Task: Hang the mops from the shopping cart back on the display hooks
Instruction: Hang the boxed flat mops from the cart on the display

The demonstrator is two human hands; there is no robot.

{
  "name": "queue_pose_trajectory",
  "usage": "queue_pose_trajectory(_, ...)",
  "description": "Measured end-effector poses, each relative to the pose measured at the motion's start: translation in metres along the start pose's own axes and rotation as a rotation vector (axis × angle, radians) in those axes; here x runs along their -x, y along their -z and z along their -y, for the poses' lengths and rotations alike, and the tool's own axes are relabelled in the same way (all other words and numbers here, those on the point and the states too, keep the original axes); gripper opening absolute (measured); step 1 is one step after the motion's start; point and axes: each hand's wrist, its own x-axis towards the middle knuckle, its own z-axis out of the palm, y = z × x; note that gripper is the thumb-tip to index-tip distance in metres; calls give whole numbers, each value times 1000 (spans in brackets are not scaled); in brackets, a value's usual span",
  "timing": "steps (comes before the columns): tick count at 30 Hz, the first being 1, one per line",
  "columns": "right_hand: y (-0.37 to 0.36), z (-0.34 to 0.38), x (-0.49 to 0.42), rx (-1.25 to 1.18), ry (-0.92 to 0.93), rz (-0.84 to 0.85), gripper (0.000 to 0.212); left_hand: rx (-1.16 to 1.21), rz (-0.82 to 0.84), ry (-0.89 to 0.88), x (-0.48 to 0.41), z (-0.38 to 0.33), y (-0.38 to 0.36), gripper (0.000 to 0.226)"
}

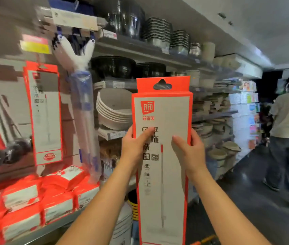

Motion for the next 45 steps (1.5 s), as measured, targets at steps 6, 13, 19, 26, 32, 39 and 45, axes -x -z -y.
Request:
queue_pose_trajectory(6,-46,-4,-5,-175,-65,176,50,-71,-122,-29,21,-4,49,28)
queue_pose_trajectory(13,-108,-11,11,-296,-197,340,31,-194,-381,-107,36,-25,105,24)
queue_pose_trajectory(19,-176,-19,16,-345,-224,395,30,-258,-474,-140,30,-46,165,32)
queue_pose_trajectory(26,-263,-27,3,-381,-228,368,33,-356,-508,-137,-10,-70,241,51)
queue_pose_trajectory(32,-331,-51,-6,-377,-212,368,30,-438,-489,-143,-43,-79,305,48)
queue_pose_trajectory(39,-373,-77,-20,-326,-194,341,28,-428,-466,-131,-74,-71,350,43)
queue_pose_trajectory(45,-400,-99,-62,-348,-180,352,25,-431,-470,-137,-122,-62,366,53)
